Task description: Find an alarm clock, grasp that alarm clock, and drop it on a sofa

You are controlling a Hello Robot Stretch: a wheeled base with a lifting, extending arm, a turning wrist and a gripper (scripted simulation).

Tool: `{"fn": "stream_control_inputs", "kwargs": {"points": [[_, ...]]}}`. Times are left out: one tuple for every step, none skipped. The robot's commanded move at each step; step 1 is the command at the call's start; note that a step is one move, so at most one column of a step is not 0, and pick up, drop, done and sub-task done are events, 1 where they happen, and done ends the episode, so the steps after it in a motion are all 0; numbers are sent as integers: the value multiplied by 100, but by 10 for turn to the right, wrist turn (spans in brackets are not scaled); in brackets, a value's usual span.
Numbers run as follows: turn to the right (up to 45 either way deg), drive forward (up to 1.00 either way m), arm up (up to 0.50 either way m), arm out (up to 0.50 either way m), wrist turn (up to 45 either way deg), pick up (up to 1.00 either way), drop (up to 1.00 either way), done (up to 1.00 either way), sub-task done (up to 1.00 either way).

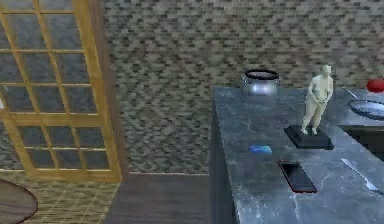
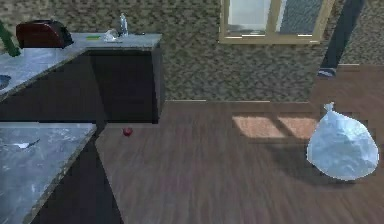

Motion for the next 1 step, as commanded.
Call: {"fn": "stream_control_inputs", "kwargs": {"points": [[-450,0,0,0,0,0,0,0,0]]}}
